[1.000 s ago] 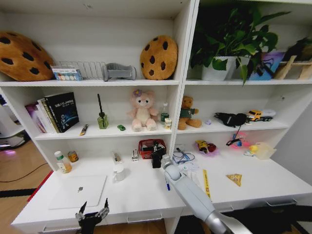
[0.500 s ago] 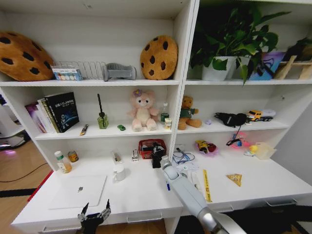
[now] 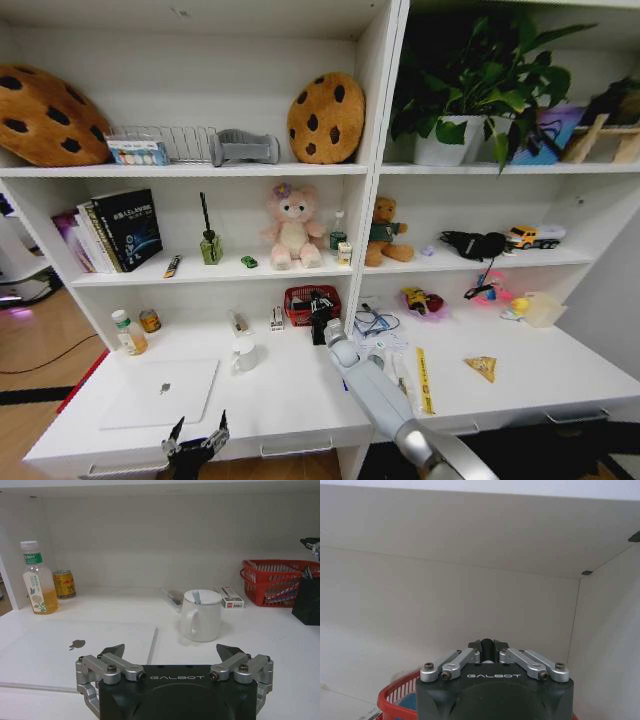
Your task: Organize the objects on the table.
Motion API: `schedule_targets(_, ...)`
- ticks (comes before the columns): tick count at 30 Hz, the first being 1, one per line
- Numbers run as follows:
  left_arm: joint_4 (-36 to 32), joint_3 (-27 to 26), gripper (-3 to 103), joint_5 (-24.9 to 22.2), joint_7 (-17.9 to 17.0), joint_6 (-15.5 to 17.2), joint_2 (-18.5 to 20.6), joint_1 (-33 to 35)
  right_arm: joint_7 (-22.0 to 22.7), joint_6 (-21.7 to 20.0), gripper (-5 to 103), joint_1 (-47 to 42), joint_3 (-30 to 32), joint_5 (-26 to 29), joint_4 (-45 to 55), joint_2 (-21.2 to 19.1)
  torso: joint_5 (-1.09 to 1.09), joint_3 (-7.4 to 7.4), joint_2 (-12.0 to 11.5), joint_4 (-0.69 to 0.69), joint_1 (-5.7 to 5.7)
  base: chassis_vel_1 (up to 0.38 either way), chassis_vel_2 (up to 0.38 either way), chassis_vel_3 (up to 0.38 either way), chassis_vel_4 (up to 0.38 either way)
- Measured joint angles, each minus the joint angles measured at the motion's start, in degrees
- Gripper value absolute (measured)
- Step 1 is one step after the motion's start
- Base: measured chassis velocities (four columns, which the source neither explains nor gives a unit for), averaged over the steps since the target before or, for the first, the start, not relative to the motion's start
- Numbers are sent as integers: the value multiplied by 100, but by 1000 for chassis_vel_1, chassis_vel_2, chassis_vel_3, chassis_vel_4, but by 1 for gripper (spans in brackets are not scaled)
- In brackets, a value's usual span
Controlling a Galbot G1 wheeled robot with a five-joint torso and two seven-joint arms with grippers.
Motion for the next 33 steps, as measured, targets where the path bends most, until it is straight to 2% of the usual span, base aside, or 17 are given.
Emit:
schedule_targets(2,-2,0,100,-12,0,0,0,-1,16,-10,9,-9,4,-5,23,-17,0,0,0,-1,0,0,0,0,0)
schedule_targets(4,-3,7,100,-24,0,5,-1,-2,50,-30,17,-17,4,-5,38,-36,0,0,0,-1,0,0,0,0,0)
schedule_targets(6,-3,10,100,-25,0,7,-3,-1,52,-31,17,-17,4,0,39,-43,0,0,0,-1,0,0,0,0,0)
schedule_targets(8,-25,7,100,-37,0,22,-14,2,49,-39,28,-17,-32,108,103,-84,0,0,0,0,0,0,0,0,0)
schedule_targets(9,-25,7,100,-37,0,22,-14,2,49,-39,28,-17,-32,108,103,-84,0,0,0,0,0,0,0,0,0)
schedule_targets(12,-77,-5,100,-107,-2,55,-21,9,39,-129,38,-28,-91,244,200,-143,0,-1,0,-1,0,0,0,0,0)
schedule_targets(14,-69,-7,100,-129,-5,70,-19,3,39,-129,49,-54,-78,263,232,-143,0,0,0,0,0,0,0,0,0)
schedule_targets(15,-69,-7,100,-129,-5,70,-19,3,39,-129,49,-54,-78,263,232,-143,0,0,0,0,0,0,0,0,0)
schedule_targets(16,-58,-1,100,-139,-9,76,-18,-1,39,-129,60,-96,-69,300,332,-174,0,0,0,1,0,0,0,0,0)
schedule_targets(18,-50,3,100,-141,-11,78,-20,-3,35,-129,60,-141,-75,348,461,-228,0,0,0,1,0,0,0,0,0)
schedule_targets(22,1,42,100,-127,-14,79,-22,-19,-110,-231,82,-425,-181,688,1262,-533,1,0,0,0,0,0,0,0,0)
schedule_targets(23,1,42,100,-127,-14,79,-22,-19,-110,-231,82,-425,-181,688,1262,-533,1,0,0,0,0,0,0,0,0)
schedule_targets(26,15,54,100,-103,-10,86,-32,-49,-29,-807,96,-945,-346,1209,2478,-889,0,-1,0,0,0,0,0,0,0)
schedule_targets(27,15,54,100,-103,-10,86,-32,-49,-29,-807,96,-945,-346,1209,2478,-889,0,-1,0,0,0,0,0,0,0)
schedule_targets(30,-12,36,100,-119,-10,93,-20,-60,473,-1508,99,-1578,-507,1628,3675,-1263,0,-1,0,-1,0,0,0,0,0)
schedule_targets(31,-12,36,100,-119,-10,93,-20,-60,473,-1508,99,-1578,-507,1628,3675,-1263,0,-1,0,-1,0,0,0,0,0)
schedule_targets(33,-25,24,100,-130,-10,94,-17,-58,780,-1845,100,-1901,-505,1744,4208,-1441,1,-1,0,0,0,0,0,0,0)
